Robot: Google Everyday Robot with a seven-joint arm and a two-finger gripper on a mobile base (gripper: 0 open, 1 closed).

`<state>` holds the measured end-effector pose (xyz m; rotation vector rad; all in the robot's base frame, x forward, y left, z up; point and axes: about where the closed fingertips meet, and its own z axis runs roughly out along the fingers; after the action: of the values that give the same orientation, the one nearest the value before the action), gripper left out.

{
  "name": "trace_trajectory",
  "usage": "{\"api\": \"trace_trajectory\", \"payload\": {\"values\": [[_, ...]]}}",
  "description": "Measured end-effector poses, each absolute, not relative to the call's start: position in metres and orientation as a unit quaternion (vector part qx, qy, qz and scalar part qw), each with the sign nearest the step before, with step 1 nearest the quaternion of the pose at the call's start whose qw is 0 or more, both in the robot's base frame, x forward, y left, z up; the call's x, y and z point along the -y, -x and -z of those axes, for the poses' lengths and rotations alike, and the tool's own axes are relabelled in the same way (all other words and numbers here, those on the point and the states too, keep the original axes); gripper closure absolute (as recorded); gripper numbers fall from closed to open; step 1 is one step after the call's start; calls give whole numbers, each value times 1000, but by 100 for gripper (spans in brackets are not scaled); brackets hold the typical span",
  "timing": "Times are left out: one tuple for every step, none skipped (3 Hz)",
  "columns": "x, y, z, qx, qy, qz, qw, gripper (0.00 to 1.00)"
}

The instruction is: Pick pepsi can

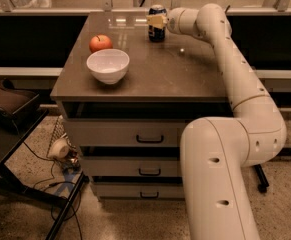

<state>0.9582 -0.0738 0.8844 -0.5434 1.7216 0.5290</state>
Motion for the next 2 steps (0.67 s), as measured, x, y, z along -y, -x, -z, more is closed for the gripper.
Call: {"api": "trace_trajectory", "payload": {"values": [[73,-958,-885,-739,233,-228,590,100],[86,-954,-911,-736,227,-219,599,100]]}}
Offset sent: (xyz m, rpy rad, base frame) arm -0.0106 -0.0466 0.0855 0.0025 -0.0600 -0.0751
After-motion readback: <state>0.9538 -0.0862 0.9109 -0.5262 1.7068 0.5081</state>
